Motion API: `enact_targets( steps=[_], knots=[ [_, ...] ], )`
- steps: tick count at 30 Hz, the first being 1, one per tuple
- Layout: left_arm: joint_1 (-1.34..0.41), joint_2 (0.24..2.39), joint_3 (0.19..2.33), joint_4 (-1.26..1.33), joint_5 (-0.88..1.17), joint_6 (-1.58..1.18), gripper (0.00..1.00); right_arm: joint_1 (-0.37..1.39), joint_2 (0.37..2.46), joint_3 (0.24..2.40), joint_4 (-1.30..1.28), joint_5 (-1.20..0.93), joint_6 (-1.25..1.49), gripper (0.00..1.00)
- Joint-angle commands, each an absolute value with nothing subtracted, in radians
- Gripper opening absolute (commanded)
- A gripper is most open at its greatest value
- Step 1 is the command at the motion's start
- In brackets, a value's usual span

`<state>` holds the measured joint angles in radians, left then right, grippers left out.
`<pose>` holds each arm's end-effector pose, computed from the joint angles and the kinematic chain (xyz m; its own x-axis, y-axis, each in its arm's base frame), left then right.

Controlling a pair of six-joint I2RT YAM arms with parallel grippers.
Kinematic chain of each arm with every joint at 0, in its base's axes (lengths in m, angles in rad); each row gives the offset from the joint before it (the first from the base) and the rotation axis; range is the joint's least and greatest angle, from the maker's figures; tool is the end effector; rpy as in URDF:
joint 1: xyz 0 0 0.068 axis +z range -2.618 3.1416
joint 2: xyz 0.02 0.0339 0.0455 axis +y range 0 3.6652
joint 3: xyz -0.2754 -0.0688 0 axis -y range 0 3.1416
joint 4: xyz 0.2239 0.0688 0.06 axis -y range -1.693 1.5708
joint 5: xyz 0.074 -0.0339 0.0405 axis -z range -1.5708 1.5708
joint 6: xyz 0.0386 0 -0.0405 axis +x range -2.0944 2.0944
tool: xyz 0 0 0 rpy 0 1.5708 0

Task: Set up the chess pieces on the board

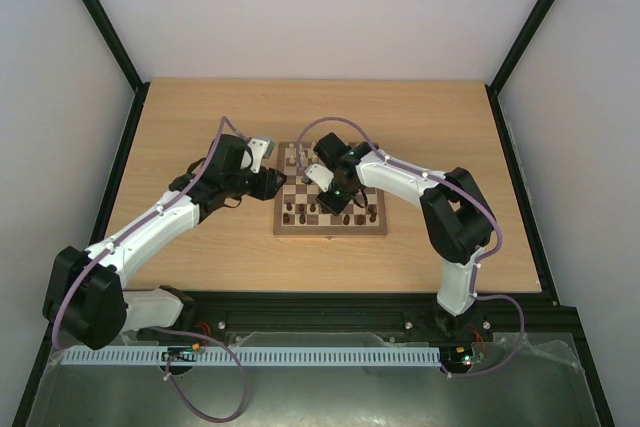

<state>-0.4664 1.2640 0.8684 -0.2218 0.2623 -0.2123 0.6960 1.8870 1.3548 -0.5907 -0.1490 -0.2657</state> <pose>0.2253 -0.1246 0.2807 -0.6368 0.0927 -0.7654 0.5002 0.8052 -0.3186 0.2861 0.2465 0.2122 -0.4880 -0.7461 -0.4530 -0.8410 0.5408 0.0154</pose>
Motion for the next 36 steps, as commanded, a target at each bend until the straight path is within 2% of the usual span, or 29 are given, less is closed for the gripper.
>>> enact_targets(
  steps=[1, 6, 10, 15, 25, 30, 36],
  knots=[
    [-0.467, 1.258, 0.868, -0.212, 0.268, -0.208, 0.51, 0.705, 1.906, 1.368, -0.648, -0.144, -0.266, 0.15],
    [-0.468, 1.262, 0.868, -0.21, 0.268, -0.209, 0.51, 0.703, 1.875, 1.385, -0.659, -0.14, -0.256, 0.28],
    [-0.467, 1.268, 0.868, -0.209, 0.272, -0.21, 0.51, 0.67, 1.83, 1.401, -0.684, -0.169, -0.256, 0.33],
    [-0.468, 1.283, 0.87, -0.204, 0.285, -0.215, 0.51, 0.585, 1.792, 1.434, -0.711, -0.223, -0.245, 0.33],
    [-0.467, 1.307, 0.87, -0.201, 0.296, -0.222, 0.51, 0.497, 1.815, 1.462, -0.621, -0.111, -0.187, 0.28],
    [-0.468, 1.32, 0.873, -0.203, 0.293, -0.22, 0.51, 0.497, 1.868, 1.504, -0.598, -0.097, -0.185, 0.38],
    [-0.468, 1.324, 0.874, -0.206, 0.288, -0.219, 0.51, 0.497, 1.941, 1.577, -0.599, -0.105, -0.183, 0.41]
  ],
)
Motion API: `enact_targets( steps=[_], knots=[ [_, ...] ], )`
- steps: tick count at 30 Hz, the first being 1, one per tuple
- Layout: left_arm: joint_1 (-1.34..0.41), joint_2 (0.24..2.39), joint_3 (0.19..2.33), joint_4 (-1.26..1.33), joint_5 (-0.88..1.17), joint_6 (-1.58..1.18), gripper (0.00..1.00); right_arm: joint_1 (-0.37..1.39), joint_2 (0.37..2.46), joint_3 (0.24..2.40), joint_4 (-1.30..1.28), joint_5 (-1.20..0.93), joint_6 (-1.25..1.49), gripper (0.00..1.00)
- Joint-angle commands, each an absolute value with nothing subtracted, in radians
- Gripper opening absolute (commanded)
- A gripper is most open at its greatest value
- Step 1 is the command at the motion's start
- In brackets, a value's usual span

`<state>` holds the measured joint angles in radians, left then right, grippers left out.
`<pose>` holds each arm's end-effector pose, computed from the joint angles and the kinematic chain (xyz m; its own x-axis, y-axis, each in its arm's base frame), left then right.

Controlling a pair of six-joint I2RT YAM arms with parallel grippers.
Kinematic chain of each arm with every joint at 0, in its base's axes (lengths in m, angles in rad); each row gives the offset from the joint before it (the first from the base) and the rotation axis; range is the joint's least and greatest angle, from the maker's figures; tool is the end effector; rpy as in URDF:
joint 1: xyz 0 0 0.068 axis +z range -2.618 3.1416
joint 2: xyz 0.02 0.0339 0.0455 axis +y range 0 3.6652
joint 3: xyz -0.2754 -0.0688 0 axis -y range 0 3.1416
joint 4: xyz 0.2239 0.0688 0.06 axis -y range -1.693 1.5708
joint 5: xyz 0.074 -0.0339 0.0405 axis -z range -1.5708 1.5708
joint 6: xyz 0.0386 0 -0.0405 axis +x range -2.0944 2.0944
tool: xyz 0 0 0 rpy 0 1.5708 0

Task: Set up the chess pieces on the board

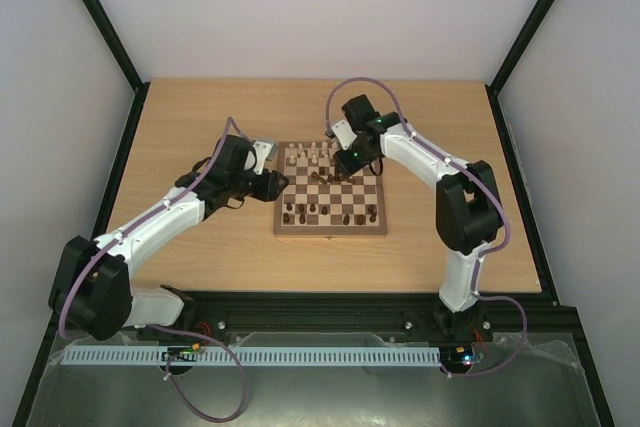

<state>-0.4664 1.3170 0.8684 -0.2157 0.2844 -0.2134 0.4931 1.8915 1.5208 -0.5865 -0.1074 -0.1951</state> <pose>0.2328 -0.1293 0.2686 -0.6714 0.1104 -0.7329 0.4980 0.7995 -0.3358 0.3521 0.1939 0.2578 -0.6047 -0.5438 -0.5819 -0.6547 0.7555 -0.0257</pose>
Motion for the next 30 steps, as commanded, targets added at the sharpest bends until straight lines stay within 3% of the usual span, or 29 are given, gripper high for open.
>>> enact_targets(
  steps=[1, 7, 18, 23, 30],
  knots=[
    [-0.467, 1.324, 0.874, -0.206, 0.288, -0.219, 0.52, 0.497, 1.955, 1.578, -0.6, -0.107, -0.183, 0.41],
    [-0.467, 1.326, 0.875, -0.207, 0.288, -0.218, 0.52, 0.497, 2.016, 1.642, -0.618, -0.131, -0.181, 0.37],
    [-0.468, 1.329, 0.879, -0.208, 0.288, -0.216, 0.51, 0.497, 2.032, 1.634, -0.653, -0.162, -0.177, 0.17],
    [-0.468, 1.333, 0.881, -0.21, 0.291, -0.216, 0.51, 0.497, 2.032, 1.625, -0.681, -0.174, -0.169, 0.24],
    [-0.468, 1.337, 0.882, -0.21, 0.293, -0.216, 0.51, 0.498, 2.009, 1.59, -0.668, -0.171, -0.167, 0.26]
  ],
)
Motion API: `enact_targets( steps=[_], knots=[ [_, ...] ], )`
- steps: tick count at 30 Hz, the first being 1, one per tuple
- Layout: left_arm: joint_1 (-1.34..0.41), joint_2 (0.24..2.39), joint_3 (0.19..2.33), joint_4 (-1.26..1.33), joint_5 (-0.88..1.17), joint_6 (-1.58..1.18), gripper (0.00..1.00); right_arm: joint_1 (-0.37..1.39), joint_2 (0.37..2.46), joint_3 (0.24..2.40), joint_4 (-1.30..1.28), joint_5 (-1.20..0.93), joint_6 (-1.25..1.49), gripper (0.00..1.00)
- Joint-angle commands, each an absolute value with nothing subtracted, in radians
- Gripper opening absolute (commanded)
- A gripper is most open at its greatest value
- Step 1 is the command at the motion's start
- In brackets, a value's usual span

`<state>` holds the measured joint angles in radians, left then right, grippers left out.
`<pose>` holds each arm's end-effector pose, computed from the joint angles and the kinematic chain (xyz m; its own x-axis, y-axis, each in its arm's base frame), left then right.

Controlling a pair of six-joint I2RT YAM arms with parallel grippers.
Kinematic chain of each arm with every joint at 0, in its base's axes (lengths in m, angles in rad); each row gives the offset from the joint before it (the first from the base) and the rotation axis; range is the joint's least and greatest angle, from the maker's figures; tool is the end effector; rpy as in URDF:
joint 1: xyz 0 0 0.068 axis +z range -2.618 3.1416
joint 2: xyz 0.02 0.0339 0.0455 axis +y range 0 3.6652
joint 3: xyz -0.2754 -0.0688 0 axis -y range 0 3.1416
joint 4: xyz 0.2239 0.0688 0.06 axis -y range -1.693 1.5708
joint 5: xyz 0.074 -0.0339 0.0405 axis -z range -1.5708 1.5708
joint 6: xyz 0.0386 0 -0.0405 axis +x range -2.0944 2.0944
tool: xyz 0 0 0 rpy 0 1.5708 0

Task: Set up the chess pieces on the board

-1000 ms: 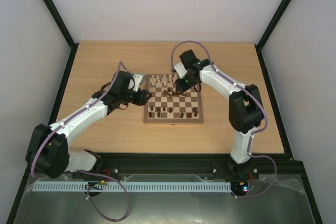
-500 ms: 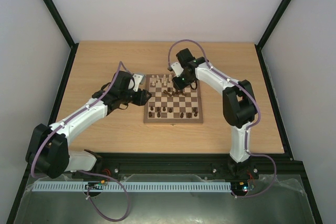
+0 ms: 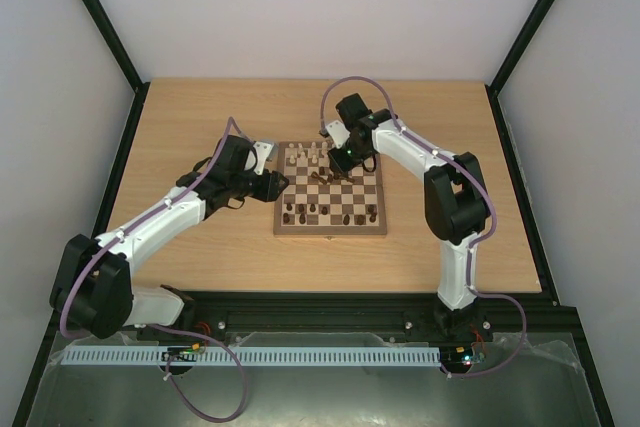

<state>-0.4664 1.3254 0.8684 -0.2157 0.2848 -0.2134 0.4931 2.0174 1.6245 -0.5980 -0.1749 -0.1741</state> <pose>0.2339 -0.1299 0.2665 -0.6769 0.1132 -0.7273 0.4957 0.8005 -0.3367 0.3757 0.2095 0.2379 -0.6304 -0.5324 -0.5649 -0.6694 0.7413 0.0484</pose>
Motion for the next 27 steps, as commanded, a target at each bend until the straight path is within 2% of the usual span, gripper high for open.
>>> enact_targets(
  steps=[1, 8, 13, 19, 23, 27],
  knots=[
    [-0.468, 1.339, 0.882, -0.21, 0.294, -0.216, 0.51, 0.498, 2.008, 1.589, -0.667, -0.169, -0.167, 0.27],
    [-0.468, 1.339, 0.882, -0.21, 0.292, -0.216, 0.51, 0.498, 2.008, 1.6, -0.672, -0.178, -0.164, 0.28],
    [-0.468, 1.344, 0.885, -0.21, 0.295, -0.216, 0.52, 0.497, 1.994, 1.6, -0.669, -0.174, -0.167, 0.34],
    [-0.468, 1.348, 0.885, -0.209, 0.296, -0.218, 0.52, 0.498, 2.025, 1.604, -0.66, -0.174, -0.165, 0.33],
    [-0.468, 1.349, 0.885, -0.209, 0.295, -0.218, 0.51, 0.498, 2.046, 1.623, -0.66, -0.174, -0.159, 0.28],
    [-0.467, 1.35, 0.885, -0.207, 0.295, -0.219, 0.51, 0.497, 2.029, 1.622, -0.666, -0.168, -0.149, 0.17]
  ],
)
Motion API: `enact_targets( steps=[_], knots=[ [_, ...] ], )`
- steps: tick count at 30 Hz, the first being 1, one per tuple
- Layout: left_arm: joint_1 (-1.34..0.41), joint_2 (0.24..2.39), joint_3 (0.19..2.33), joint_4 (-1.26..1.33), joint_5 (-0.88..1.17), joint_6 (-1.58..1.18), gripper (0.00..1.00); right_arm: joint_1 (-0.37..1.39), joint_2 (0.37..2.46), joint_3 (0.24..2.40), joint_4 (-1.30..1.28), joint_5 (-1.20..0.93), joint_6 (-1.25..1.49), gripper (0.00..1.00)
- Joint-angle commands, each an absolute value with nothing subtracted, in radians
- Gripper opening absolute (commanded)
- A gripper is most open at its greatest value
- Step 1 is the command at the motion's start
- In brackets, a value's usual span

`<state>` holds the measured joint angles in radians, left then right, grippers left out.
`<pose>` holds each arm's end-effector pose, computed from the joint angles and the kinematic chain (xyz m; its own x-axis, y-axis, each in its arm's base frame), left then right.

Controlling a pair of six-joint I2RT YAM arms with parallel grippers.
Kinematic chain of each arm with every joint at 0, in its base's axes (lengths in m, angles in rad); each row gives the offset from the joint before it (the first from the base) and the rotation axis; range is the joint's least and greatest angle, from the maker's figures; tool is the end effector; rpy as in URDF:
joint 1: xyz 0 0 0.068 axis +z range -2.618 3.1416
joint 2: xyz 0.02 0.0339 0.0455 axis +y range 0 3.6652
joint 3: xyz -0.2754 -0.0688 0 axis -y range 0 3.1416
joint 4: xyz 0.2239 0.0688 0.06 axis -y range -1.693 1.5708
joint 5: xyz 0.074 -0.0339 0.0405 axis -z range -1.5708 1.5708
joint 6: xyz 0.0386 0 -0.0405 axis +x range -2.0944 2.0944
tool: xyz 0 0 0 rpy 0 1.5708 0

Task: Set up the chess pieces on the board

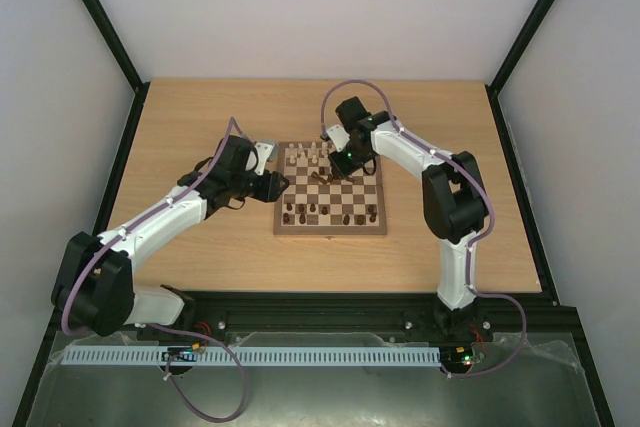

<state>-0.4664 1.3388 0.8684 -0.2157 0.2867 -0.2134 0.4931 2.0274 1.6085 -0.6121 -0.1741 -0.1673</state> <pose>0.2357 -0.1309 0.2632 -0.6858 0.1178 -0.7182 0.4927 0.8015 -0.3390 0.3738 0.2085 0.2283 -0.6544 -0.5378 -0.5315 -0.6628 0.7463 0.0609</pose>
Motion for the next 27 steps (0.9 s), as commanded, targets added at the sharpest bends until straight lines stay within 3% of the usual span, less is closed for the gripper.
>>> enact_targets(
  steps=[1, 15, 24, 27],
  knots=[
    [-0.468, 1.352, 0.885, -0.207, 0.297, -0.219, 0.52, 0.496, 2.017, 1.62, -0.672, -0.167, -0.147, 0.15],
    [-0.516, 1.313, 0.828, -0.047, 0.357, -0.341, 0.53, 0.497, 1.768, 1.567, -0.733, -0.318, -0.13, 0.09],
    [-0.692, 1.218, 0.519, 0.747, 0.235, -0.503, 0.58, 0.497, 1.726, 1.633, -0.751, -0.471, -0.068, 0.09],
    [-0.729, 1.269, 0.497, 0.881, 0.176, -0.531, 0.58, 0.497, 1.718, 1.635, -0.747, -0.5, -0.053, 0.09]
  ],
)
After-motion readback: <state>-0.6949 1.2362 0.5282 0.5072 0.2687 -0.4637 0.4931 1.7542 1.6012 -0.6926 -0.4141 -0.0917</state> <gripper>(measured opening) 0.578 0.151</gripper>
